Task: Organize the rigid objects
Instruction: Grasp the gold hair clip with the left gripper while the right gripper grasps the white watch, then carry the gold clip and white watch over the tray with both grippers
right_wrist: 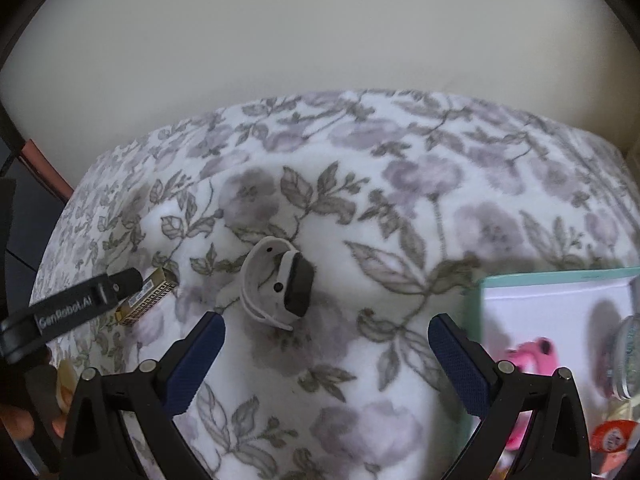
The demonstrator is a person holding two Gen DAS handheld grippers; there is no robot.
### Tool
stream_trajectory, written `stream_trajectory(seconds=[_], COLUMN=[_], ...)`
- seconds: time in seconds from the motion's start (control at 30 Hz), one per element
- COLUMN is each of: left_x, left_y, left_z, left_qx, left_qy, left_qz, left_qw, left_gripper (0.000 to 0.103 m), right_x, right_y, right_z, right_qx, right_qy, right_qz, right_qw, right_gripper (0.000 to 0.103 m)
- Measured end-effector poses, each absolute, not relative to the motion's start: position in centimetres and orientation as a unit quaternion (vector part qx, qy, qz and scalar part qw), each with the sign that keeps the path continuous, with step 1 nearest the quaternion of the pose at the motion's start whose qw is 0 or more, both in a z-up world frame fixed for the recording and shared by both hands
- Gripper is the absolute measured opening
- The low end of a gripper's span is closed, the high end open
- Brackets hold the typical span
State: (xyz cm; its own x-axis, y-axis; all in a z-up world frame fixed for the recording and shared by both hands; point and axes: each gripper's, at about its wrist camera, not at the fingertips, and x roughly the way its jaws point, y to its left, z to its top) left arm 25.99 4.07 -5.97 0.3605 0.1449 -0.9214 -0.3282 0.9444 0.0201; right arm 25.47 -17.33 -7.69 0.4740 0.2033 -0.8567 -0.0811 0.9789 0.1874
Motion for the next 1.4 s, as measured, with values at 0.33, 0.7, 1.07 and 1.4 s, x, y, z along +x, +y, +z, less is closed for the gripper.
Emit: stream_trajectory(seconds=[0.33,0.7,1.07,1.4], left_x=[27.7,28.2,27.8,25.6], left_y=[3.3,3.4,1.8,1.7], left_z=[-8.2,-9.3,-8.7,-6.7], left_qx=[-0.009,-0.010,-0.005,-0.050], left_qy=[0.559,0.553,0.550,0.550], left_qz=[0.101,0.061,0.051,0.057], left_qw=[0.823,0.831,0.834,0.832], left_gripper=[0.094,0.073,0.020,0.016], right_x=[27.4,28.5,27.4,25.4], right_y=[-14.9,-13.5,-12.8,-14.6], right_z=[-10.3,-10.4,-9.8,-7.3], right_qx=[0.030,-0.002,-0.004,0.016], right_qy=[0.524,0.508,0.507,0.507], right_qz=[0.079,0.062,0.080,0.070], right_qw=[0.847,0.859,0.858,0.859], right_gripper=[0.103,0.078,0.052,0.052])
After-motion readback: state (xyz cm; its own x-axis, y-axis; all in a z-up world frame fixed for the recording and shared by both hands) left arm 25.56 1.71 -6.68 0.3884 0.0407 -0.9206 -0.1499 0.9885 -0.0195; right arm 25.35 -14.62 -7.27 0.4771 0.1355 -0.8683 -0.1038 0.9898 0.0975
